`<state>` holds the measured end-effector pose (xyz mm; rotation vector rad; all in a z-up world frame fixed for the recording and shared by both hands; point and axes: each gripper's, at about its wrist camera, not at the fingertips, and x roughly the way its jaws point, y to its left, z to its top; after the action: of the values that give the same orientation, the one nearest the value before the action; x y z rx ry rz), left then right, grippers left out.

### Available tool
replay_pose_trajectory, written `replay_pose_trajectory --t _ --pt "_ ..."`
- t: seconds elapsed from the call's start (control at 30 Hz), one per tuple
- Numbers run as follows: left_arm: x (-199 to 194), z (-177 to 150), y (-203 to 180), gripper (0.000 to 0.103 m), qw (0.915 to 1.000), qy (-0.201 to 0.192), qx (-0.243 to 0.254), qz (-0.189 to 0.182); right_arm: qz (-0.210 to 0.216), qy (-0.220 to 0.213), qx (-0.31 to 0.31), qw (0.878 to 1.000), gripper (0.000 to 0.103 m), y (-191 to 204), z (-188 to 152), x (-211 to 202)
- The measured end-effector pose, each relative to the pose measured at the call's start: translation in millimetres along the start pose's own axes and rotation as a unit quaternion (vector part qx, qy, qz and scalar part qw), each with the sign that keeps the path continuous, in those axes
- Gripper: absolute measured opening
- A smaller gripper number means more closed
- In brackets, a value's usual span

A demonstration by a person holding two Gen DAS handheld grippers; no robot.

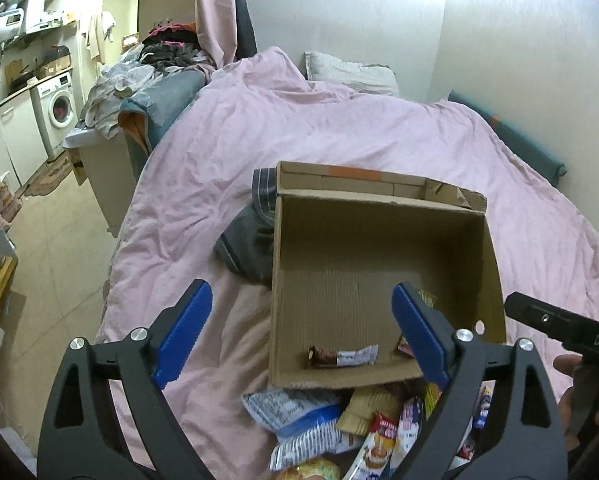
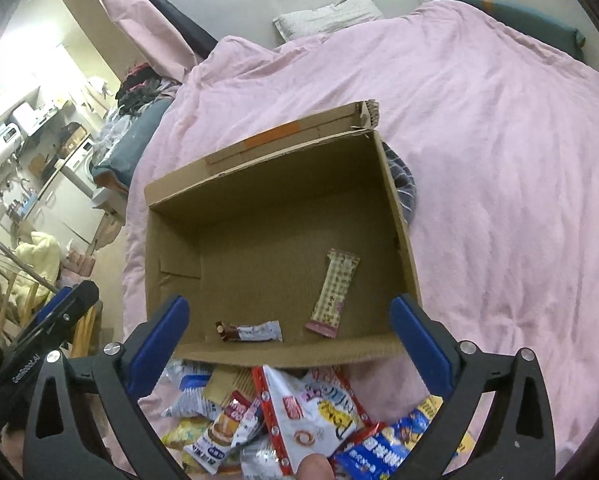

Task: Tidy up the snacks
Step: 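Withdraw both grippers from the box back toward the snack pile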

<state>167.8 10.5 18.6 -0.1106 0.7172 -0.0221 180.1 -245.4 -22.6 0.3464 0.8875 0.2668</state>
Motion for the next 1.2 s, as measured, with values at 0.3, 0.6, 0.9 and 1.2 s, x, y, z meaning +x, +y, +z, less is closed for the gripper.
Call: replay_pose_trajectory --t 0.3,0.6,0.9,1.2 --pt "-24 -21 6 0.089 0.9999 0.005 0.009 0.005 0.001 -0.005 0.022 1.0 0.103 -11 -24 -26" --pt "-42 -44 14 0.089 0.9996 0.018 0.012 0.018 0.0 -0.001 0.026 1.0 0.103 -14 -41 -39" --pt "-47 -67 22 0.09 0.9987 0.047 0.006 0.019 -0.004 0.013 0.013 1.0 0.103 -17 -62 -47" --pt "-24 -86 35 0.089 0.9935 0.106 -0.024 0.031 -0.016 0.045 0.059 0.997 0.102 -59 -73 -44"
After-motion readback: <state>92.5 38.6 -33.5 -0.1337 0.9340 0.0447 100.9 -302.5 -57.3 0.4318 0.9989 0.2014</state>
